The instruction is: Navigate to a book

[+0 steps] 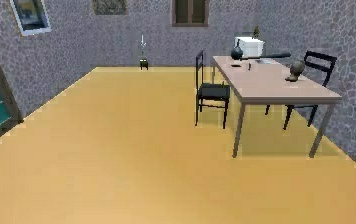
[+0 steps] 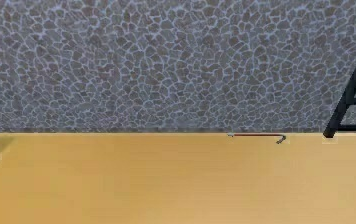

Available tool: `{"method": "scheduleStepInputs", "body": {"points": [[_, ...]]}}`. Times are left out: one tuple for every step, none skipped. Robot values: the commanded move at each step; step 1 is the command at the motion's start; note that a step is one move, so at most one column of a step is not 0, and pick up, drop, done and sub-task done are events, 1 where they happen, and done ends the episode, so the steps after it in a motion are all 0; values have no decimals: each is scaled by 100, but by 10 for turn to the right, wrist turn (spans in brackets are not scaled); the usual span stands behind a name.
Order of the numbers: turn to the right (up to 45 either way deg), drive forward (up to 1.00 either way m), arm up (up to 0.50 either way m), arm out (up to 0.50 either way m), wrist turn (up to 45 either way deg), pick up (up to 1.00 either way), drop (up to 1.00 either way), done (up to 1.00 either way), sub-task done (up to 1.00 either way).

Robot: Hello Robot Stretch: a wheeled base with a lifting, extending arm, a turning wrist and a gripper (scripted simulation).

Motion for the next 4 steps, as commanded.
{"method": "scheduleStepInputs", "body": {"points": [[-60, 0, 0, 0, 0, 0, 0, 0, 0], [0, 100, 0, 0, 0, 0, 0, 0, 0], [-30, 0, 0, 0, 0, 0, 0, 0, 0], [0, 100, 0, 0, 0, 0, 0, 0, 0]]}}
